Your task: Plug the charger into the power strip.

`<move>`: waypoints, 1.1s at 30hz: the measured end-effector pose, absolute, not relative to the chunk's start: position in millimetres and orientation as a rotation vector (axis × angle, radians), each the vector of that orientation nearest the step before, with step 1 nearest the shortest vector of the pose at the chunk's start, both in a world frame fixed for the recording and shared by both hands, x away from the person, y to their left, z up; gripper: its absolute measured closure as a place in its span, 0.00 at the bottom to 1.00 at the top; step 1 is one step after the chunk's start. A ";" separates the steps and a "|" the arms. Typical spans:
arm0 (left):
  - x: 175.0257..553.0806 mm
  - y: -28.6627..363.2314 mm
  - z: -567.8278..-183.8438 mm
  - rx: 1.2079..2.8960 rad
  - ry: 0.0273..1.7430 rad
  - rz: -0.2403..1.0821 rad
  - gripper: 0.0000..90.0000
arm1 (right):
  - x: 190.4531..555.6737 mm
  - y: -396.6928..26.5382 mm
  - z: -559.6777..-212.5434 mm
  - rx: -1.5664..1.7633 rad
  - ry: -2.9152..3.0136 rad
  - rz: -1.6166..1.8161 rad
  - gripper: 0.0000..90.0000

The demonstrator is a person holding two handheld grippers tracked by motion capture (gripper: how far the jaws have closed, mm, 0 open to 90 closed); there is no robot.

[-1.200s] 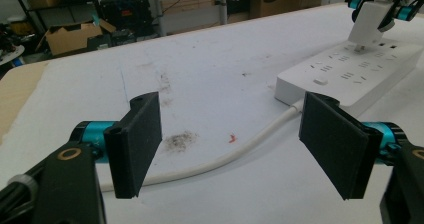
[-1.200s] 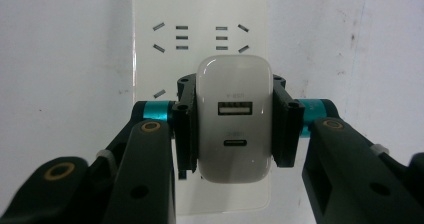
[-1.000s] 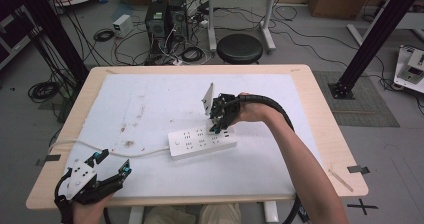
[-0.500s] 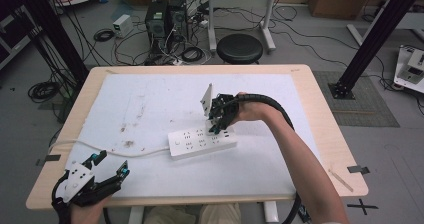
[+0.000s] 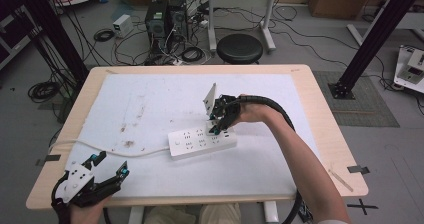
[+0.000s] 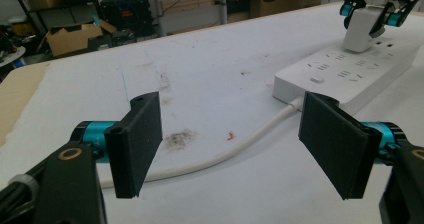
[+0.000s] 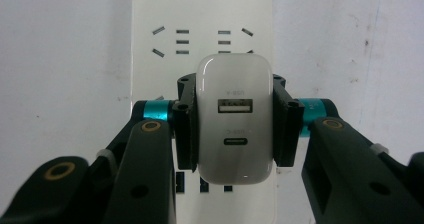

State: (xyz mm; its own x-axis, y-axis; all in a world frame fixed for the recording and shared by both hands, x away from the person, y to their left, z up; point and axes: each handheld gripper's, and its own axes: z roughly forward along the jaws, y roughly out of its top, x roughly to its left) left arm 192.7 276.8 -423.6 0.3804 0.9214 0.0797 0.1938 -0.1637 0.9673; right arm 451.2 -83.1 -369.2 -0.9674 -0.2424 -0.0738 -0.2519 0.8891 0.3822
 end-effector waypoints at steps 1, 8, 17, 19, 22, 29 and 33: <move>192.3 276.4 -423.2 1.623 1.011 0.896 0.28 | 451.9 -83.3 -369.5 -0.396 3.030 0.626 0.71; 185.7 278.4 -422.5 1.628 1.026 0.908 0.28 | 457.2 -86.5 -372.7 -0.367 3.057 0.696 0.71; 186.4 279.8 -420.8 1.634 1.037 0.919 0.28 | 455.0 -86.2 -373.5 -0.398 3.034 0.687 0.71; 188.2 277.9 -420.3 1.647 1.030 0.916 0.28 | 456.4 -86.7 -374.3 -0.395 3.042 0.700 0.71; 189.7 275.4 -420.5 1.657 1.022 0.914 0.28 | 456.9 -87.1 -374.8 -0.387 3.046 0.705 0.71; 188.6 276.4 -420.9 1.656 1.026 0.916 0.28 | 456.3 -83.9 -374.4 -0.401 3.049 0.665 0.71; 187.6 277.8 -420.2 1.652 1.036 0.920 0.28 | 450.3 -82.0 -374.3 -0.431 3.015 0.630 0.71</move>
